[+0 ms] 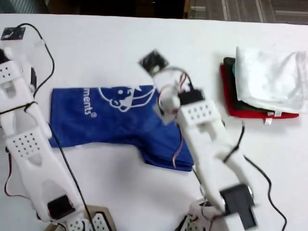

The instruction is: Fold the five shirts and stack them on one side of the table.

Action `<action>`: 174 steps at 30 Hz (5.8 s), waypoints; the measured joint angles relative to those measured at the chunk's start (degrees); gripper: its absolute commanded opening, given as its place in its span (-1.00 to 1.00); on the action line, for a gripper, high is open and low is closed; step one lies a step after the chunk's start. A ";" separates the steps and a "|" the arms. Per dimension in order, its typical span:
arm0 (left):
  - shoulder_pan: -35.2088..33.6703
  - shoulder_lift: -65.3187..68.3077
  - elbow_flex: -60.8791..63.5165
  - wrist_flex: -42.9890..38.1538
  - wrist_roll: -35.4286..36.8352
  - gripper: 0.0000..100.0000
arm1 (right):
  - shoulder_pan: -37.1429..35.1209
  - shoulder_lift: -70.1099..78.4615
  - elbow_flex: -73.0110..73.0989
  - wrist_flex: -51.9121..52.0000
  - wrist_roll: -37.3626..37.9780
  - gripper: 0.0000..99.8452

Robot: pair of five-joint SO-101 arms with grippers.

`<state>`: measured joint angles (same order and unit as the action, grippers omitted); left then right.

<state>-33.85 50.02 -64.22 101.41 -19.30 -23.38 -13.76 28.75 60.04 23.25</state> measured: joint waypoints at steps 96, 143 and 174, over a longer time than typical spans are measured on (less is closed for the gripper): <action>7.03 -17.41 63.91 -20.48 0.62 -0.95 | -19.34 -15.56 31.47 0.09 8.88 -0.64; 7.03 -17.41 63.91 -20.48 0.97 -0.95 | -14.24 12.92 14.86 1.49 8.97 -0.96; 7.03 -17.41 63.91 -20.48 0.97 -0.95 | -0.70 31.21 -33.32 18.37 25.67 -0.96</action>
<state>-26.81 32.62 -0.31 80.92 -18.33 -24.09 17.45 -4.57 78.42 48.92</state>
